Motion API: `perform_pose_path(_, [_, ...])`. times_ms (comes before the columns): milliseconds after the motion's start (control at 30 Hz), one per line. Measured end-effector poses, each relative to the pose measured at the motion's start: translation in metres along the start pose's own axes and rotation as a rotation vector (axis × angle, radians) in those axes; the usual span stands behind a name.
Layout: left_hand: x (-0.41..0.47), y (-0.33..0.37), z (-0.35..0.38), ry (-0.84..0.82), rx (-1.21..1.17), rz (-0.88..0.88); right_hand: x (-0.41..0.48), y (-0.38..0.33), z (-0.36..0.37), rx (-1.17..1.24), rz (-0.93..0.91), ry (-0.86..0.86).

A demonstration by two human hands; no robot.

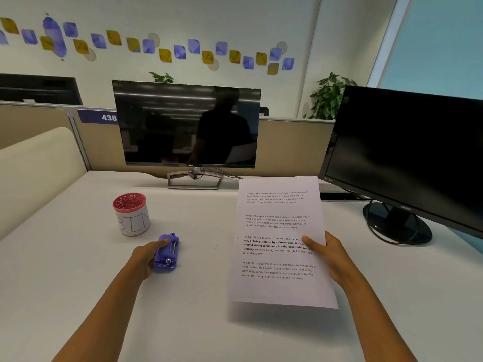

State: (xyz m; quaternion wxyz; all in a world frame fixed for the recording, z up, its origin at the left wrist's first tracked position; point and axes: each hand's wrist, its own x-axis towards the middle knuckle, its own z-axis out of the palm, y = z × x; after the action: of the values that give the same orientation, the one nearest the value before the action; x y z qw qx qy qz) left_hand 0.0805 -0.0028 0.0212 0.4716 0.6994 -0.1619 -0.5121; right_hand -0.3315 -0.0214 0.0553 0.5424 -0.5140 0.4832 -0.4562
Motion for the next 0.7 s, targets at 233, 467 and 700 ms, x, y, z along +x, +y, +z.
perform_pose_path(233, [-0.003,-0.008,0.011,0.253,0.319,0.149,0.0,0.0,-0.001,-0.014,-0.009,0.005])
perform_pose_path(467, [-0.013,-0.02,0.031,0.404,0.284,0.246,0.0,-0.001,-0.003,-0.021,-0.011,0.01])
perform_pose_path(700, [-0.015,-0.022,0.035,0.503,0.331,0.251,0.0,0.0,-0.003,-0.011,-0.012,0.019])
